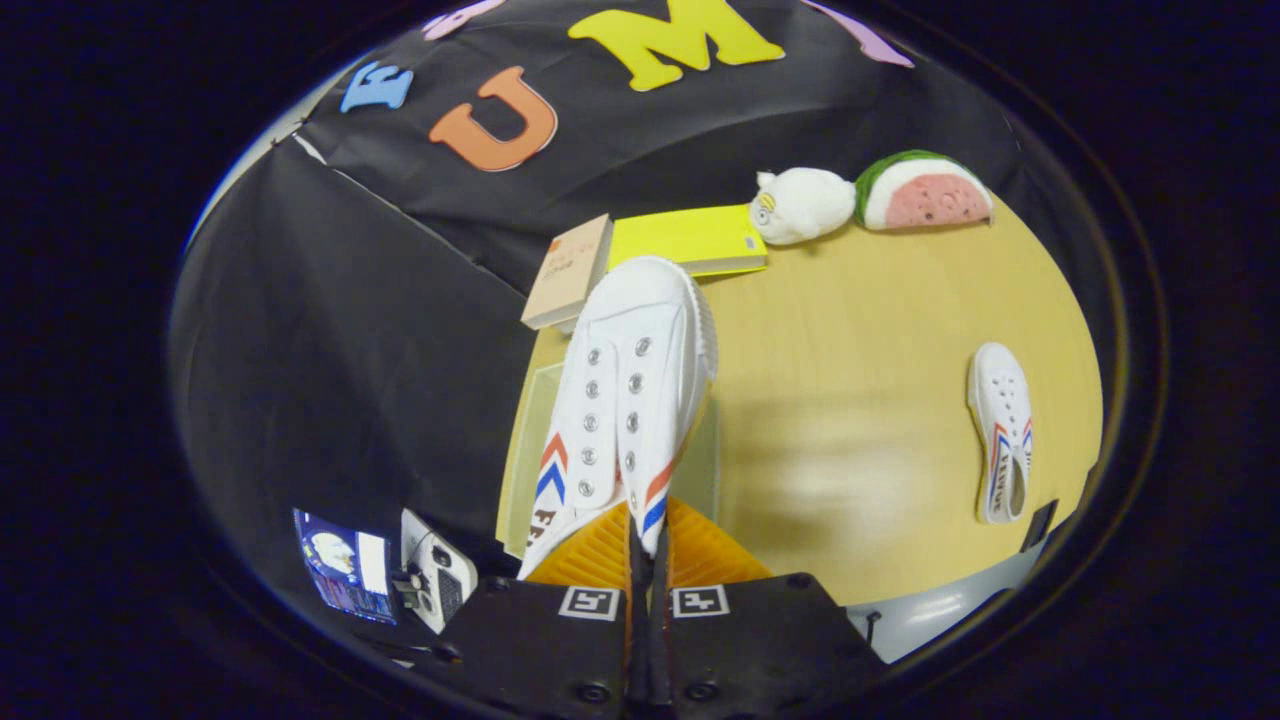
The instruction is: Open the storage box then place both shoes into the box .Put the left shoe in first, then the right shoe, with the right side of both shoes facing outward in a uniform manner.
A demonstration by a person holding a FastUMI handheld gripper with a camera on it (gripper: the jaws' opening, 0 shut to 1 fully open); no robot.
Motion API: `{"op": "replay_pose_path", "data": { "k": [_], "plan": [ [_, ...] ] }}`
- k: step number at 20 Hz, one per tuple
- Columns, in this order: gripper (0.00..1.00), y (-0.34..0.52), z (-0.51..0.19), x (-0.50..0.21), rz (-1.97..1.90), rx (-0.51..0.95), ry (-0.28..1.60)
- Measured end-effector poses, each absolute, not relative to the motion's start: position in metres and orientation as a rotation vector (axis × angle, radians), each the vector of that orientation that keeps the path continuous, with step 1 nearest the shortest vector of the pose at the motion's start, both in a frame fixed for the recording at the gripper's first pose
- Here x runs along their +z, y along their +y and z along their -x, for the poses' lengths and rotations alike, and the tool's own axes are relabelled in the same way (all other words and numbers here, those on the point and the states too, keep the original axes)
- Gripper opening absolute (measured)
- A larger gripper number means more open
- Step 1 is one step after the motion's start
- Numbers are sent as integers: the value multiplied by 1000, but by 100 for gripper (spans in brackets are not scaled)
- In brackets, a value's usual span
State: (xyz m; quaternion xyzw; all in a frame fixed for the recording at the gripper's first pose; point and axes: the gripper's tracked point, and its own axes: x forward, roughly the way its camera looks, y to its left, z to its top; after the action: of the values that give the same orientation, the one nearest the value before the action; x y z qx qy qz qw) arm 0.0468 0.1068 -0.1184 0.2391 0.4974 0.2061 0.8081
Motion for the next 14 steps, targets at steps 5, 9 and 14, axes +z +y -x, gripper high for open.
{"op": "replay_pose_path", "data": {
  "k": [5,9,14],
  "plan": [
    [5,192,-64,-132,-494,448,1119],
    [5,232,-67,-177,-466,424,1215],
    [5,254,-75,-229,-443,363,1298]
  ]
}}
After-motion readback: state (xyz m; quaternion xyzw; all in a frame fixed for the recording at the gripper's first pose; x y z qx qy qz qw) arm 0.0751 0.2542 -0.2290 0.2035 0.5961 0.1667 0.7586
